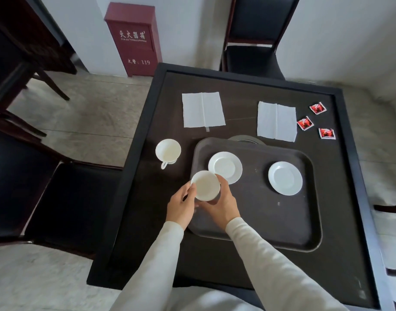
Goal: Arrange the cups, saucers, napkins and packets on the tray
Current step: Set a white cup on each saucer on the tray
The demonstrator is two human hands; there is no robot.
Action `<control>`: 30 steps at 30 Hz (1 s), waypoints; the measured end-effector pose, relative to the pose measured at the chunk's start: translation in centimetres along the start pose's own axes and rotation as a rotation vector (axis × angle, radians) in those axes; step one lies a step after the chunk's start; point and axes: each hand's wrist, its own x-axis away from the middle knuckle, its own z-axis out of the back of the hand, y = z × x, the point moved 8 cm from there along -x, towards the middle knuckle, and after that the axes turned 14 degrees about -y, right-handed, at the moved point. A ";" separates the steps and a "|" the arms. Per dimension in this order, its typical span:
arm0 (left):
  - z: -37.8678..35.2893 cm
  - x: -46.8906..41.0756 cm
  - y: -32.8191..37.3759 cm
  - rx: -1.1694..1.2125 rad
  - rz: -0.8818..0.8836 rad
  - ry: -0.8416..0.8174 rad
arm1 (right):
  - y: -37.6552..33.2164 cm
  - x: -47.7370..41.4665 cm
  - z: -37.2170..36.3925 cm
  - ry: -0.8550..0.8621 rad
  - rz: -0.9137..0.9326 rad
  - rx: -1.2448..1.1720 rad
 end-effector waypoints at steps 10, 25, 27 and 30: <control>-3.6 -3.8 2.7 -0.065 0.047 -0.085 | 1.4 -2.6 3.9 0.055 -0.046 -0.035; -6.5 -9.3 3.4 -0.094 0.084 -0.123 | 3.3 -6.3 8.0 0.059 -0.117 -0.037; -6.7 -9.8 3.3 -0.092 0.096 -0.112 | 3.5 -6.6 8.3 0.059 -0.127 -0.038; -7.1 -10.5 3.3 -0.103 0.097 -0.111 | 3.6 -7.0 8.6 0.062 -0.128 -0.039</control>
